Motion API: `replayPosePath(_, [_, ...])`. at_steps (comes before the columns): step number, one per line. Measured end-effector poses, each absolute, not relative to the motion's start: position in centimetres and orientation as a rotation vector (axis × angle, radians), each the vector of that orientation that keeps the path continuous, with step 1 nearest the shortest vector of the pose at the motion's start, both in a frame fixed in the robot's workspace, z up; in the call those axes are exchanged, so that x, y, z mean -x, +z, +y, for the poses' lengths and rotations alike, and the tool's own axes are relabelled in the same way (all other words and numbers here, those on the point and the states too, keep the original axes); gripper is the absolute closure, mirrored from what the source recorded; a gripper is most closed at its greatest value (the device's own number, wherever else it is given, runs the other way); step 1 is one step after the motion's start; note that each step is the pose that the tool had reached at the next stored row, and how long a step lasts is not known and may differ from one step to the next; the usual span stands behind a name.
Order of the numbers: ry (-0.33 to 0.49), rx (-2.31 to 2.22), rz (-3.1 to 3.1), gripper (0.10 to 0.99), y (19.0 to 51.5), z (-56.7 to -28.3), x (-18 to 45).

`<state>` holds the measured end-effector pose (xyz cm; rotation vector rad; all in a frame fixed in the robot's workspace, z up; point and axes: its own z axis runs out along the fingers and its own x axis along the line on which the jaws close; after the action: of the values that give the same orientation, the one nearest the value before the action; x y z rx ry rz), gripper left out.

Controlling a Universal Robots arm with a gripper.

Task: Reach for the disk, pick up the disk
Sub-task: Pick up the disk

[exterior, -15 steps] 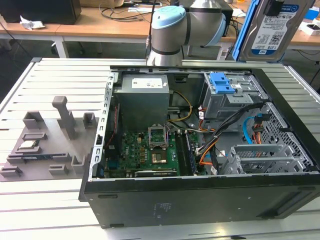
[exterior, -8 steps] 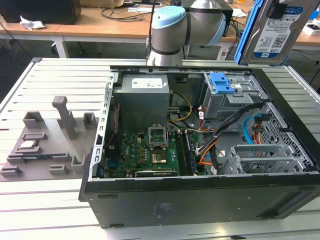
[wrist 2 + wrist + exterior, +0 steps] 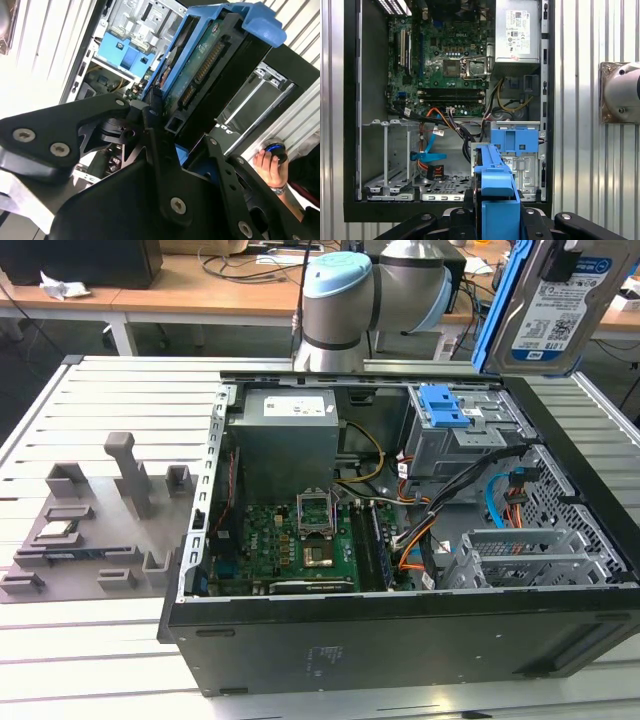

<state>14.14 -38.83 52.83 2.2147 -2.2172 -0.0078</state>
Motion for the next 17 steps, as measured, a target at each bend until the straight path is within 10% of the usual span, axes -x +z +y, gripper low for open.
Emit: replayPosePath(17, [-0.008,-2.215,-2.217,0.722,52.8,-41.0,-14.1])
